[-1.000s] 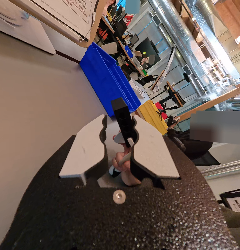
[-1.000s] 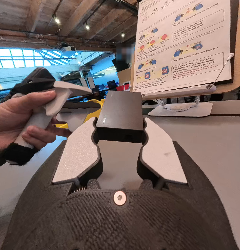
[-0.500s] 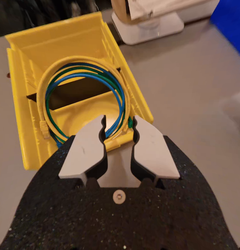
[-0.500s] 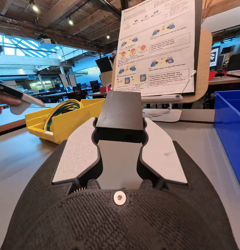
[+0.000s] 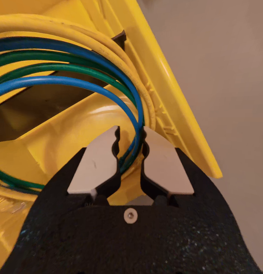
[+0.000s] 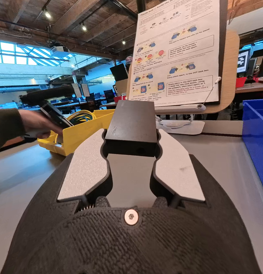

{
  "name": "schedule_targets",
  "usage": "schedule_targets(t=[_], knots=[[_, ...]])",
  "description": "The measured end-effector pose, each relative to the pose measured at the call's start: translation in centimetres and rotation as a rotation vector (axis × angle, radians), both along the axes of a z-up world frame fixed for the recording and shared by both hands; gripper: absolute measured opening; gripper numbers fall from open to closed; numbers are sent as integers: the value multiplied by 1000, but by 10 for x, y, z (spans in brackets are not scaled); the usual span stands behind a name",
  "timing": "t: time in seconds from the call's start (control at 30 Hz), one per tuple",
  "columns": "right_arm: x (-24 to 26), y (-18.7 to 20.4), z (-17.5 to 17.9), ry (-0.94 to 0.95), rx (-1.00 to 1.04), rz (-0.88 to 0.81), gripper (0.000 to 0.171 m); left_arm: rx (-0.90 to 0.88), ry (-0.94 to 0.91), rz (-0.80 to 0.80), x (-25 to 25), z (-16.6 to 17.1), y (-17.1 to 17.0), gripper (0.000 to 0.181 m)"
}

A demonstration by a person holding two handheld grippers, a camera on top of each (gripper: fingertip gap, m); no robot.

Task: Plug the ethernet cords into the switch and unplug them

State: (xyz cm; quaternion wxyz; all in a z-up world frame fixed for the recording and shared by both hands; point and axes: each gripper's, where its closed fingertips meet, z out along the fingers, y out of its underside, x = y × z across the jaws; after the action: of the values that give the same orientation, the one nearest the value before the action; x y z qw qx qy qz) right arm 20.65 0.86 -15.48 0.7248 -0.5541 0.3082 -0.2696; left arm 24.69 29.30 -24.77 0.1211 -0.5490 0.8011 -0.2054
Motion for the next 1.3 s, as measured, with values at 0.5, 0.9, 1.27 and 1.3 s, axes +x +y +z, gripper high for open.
schedule_targets(t=[0.5,0.9,1.27,1.3], knots=[[-3,2,1,-16,-5,18,62,-343,-361,154,-15,127,15,6],[-5,3,2,-23,-4,36,62,-488,-290,154,-41,127,6,5],[-7,6,2,-32,-20,45,62,-776,-478,-141,-67,200,-29,6],[-7,6,2,-31,-19,47,62,-813,-487,-164,-70,205,-30,6]])
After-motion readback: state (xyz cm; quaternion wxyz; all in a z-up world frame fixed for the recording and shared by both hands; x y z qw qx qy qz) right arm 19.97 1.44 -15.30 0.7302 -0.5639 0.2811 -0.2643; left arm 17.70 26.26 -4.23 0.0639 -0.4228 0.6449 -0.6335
